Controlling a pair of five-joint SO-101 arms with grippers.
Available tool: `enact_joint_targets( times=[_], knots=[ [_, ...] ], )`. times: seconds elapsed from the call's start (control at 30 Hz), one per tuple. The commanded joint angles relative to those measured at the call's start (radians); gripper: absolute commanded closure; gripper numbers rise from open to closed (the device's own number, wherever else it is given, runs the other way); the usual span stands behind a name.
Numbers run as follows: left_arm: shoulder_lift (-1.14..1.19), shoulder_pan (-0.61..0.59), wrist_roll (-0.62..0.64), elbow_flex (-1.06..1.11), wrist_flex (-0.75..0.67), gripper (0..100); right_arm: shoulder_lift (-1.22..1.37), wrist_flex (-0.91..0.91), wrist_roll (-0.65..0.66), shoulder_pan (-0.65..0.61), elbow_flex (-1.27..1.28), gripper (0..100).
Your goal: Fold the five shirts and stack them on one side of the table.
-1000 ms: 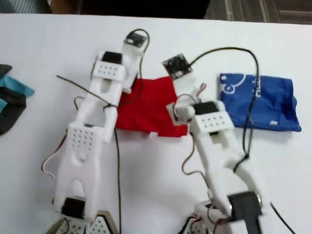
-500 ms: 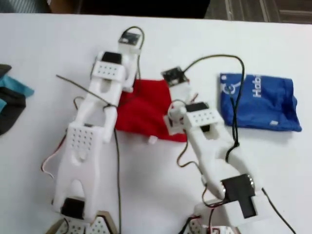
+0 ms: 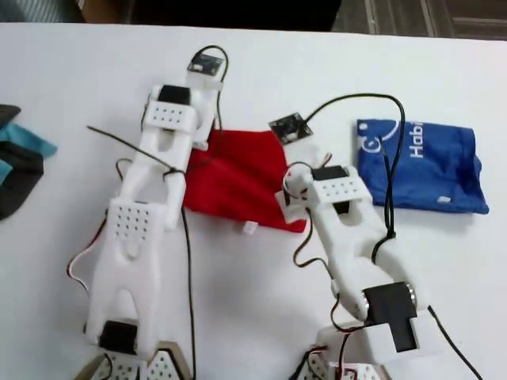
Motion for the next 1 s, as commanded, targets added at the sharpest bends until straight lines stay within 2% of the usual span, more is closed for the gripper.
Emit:
enact_joint_targets(
  times=[0.0, 0.23, 0.37, 0.5, 0.63, 0.77, 0.87, 0.97],
  knots=[
    [-0.015, -0.020, -0.014, -0.134, 0.058, 97, -0.013, -0.007, 0.006, 0.016, -0.011, 97.7],
    [-0.006, -0.018, -0.014, -0.499, 0.350, 97, -0.002, 0.039, 0.006, 0.019, -0.178, 97.7],
    [-0.055, -0.040, -0.017, -0.437, 0.344, 97, 0.002, 0.053, 0.006, 0.019, -0.328, 97.8],
    [-0.152, -0.037, -0.054, -0.165, 0.344, 97, 0.096, 0.068, 0.006, 0.019, -0.486, 97.8],
    [-0.299, -0.063, -0.061, 0.119, 0.330, 97, 0.298, 0.162, 0.000, 0.031, -0.698, 97.8],
    [-0.508, -0.064, -0.097, 0.395, 0.249, 97, 0.464, 0.260, 0.000, 0.048, -0.913, 97.8],
    [-0.704, -0.049, -0.104, 0.722, 0.089, 97, 0.552, 0.312, -0.002, 0.064, -1.036, 97.8],
    [-0.928, -0.020, -0.117, 1.127, -0.175, 97, 0.615, 0.346, -0.002, 0.085, -1.115, 97.8]
  ],
)
